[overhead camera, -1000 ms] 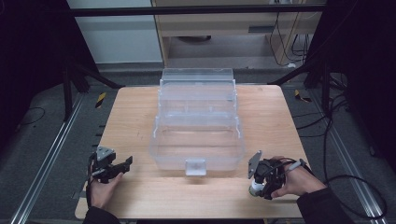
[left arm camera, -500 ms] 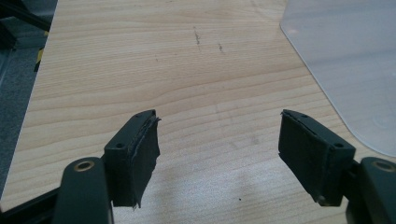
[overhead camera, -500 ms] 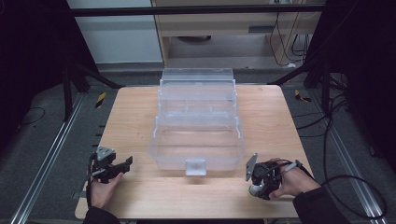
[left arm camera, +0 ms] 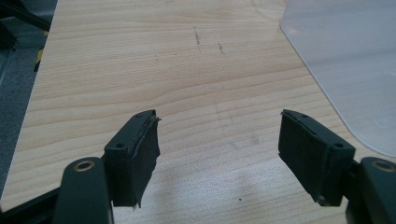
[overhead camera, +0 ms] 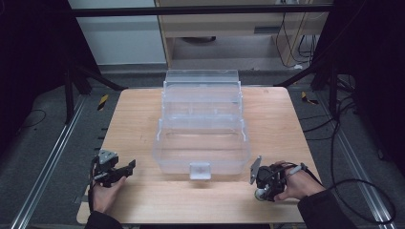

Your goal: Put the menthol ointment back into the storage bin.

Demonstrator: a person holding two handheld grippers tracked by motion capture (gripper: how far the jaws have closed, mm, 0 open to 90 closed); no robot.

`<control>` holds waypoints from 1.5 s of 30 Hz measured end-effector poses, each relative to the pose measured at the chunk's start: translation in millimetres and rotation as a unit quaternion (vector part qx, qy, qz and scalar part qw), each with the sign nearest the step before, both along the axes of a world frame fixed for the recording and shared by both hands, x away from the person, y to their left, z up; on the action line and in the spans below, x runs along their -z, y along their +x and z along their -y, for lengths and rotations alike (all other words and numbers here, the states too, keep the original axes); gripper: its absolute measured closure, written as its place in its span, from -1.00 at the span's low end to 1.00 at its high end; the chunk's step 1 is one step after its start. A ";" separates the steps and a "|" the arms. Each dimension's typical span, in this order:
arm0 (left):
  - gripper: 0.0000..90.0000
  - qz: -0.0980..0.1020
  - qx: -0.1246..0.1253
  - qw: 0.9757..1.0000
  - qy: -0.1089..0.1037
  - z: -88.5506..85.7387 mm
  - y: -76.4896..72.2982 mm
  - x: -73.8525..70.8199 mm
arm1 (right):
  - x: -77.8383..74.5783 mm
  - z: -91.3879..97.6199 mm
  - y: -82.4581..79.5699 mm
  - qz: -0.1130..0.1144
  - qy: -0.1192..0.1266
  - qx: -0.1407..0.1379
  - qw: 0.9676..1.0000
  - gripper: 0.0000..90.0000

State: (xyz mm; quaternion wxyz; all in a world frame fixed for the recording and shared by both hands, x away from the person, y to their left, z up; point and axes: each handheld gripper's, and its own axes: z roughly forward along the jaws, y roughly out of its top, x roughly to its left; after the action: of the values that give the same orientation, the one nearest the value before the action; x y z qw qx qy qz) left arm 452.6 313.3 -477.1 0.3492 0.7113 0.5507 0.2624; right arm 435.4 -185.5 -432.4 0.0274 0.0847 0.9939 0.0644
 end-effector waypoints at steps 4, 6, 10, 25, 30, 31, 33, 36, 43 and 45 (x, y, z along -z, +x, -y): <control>-0.37 0.000 0.000 1.000 0.000 0.1 0.1 0.0 | -0.2 0.1 0.0 -0.002 -0.001 0.002 1.000 0.11; -0.37 0.000 0.001 1.000 0.000 0.3 0.3 0.0 | -0.8 0.0 0.0 -0.005 -0.003 0.006 1.000 0.11; -0.37 -0.002 0.001 1.000 0.000 0.8 1.2 0.0 | -5.7 0.2 0.2 -0.002 -0.002 0.011 1.000 0.12; -0.37 -0.004 0.001 1.000 0.004 0.5 1.6 0.5 | -45.0 -4.9 8.1 0.018 0.025 0.028 0.999 0.12; -0.37 -0.006 0.003 1.000 0.005 0.7 1.5 1.2 | -59.2 -6.0 10.0 0.025 0.034 0.036 0.998 0.12; -0.37 -0.006 0.004 1.000 0.005 0.7 1.2 1.2 | -60.4 -6.1 10.2 0.028 0.035 0.036 0.998 0.12; -0.37 -0.004 0.003 1.000 0.005 0.7 1.0 0.9 | -63.5 -6.8 11.0 0.028 0.036 0.038 0.998 0.12; -0.37 -0.004 0.004 1.000 0.005 0.6 1.1 0.6 | -65.7 -7.5 12.3 0.027 0.037 0.041 0.998 0.12; -0.37 -0.007 0.005 1.000 0.005 1.1 2.0 1.4 | -77.2 -8.0 18.4 0.035 0.051 0.049 0.997 0.12; -0.37 -0.008 0.005 1.000 0.005 1.2 2.5 1.7 | -81.6 -9.0 19.8 0.037 0.055 0.055 0.996 0.12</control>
State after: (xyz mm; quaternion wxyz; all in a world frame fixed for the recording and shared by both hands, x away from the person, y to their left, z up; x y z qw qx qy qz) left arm 455.1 312.1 -478.8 0.3429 0.7177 0.5485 0.2579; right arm 455.2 -176.6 -350.8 0.0632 0.1382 0.9810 0.1210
